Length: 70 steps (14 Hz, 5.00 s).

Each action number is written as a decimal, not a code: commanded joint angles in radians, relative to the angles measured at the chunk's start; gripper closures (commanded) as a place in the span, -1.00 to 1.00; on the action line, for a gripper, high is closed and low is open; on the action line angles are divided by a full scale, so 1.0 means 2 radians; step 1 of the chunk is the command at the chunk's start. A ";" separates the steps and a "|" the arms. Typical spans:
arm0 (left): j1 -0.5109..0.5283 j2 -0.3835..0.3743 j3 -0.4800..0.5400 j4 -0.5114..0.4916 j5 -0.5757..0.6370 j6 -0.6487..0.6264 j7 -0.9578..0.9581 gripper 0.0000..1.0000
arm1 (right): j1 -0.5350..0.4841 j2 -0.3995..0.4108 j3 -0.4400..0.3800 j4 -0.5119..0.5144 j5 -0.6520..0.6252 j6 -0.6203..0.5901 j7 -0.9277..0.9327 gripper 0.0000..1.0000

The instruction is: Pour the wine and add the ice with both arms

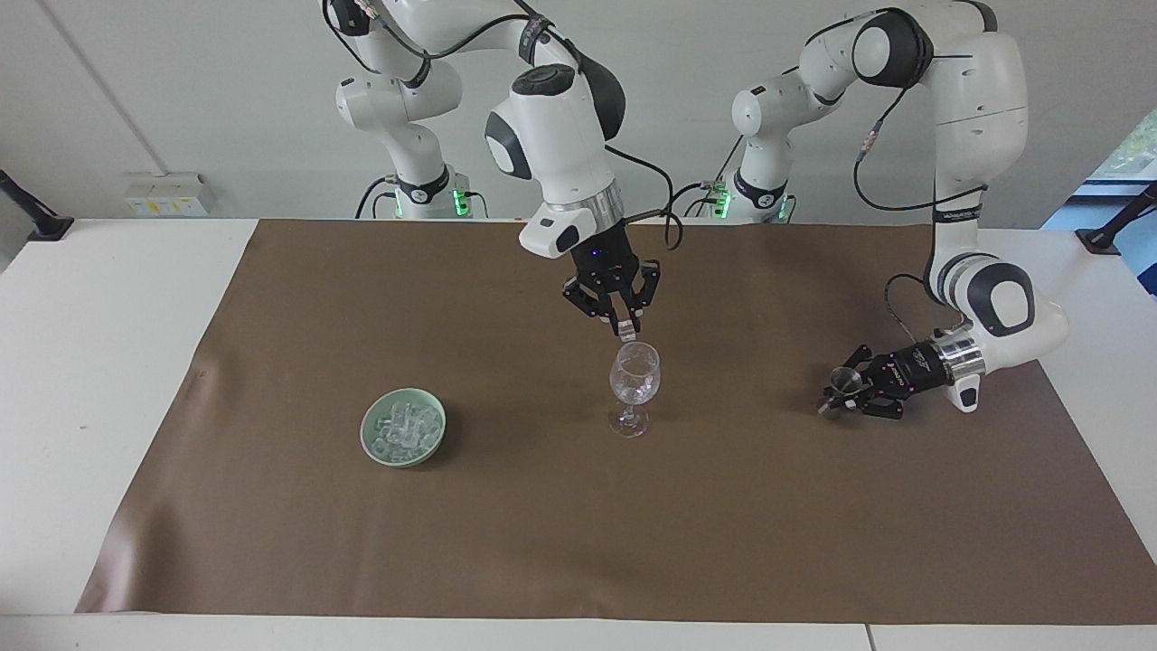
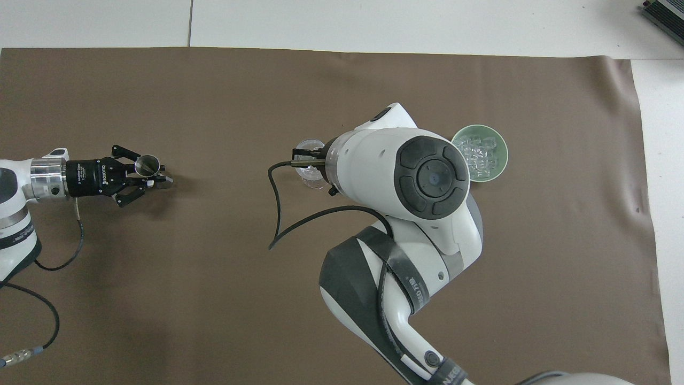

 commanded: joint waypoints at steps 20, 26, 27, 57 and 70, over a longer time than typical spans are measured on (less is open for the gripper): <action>0.008 -0.003 -0.002 -0.011 -0.009 -0.005 0.021 -0.71 | -0.004 0.043 0.008 0.011 0.008 0.040 -0.007 0.80; 0.020 -0.002 -0.002 0.000 0.020 -0.012 0.028 -1.00 | -0.004 0.046 0.008 0.020 0.009 0.037 -0.007 0.58; 0.024 -0.002 -0.002 0.002 0.027 -0.012 0.031 -1.00 | -0.003 0.046 0.008 0.020 0.009 0.037 -0.007 0.52; -0.033 -0.167 -0.036 0.203 0.424 -0.048 0.196 -1.00 | -0.098 -0.041 0.005 0.077 -0.018 -0.239 -0.161 0.13; -0.164 -0.233 -0.001 0.198 0.558 -0.136 0.337 -1.00 | -0.201 -0.147 -0.072 0.063 -0.017 -0.394 -0.352 -1.00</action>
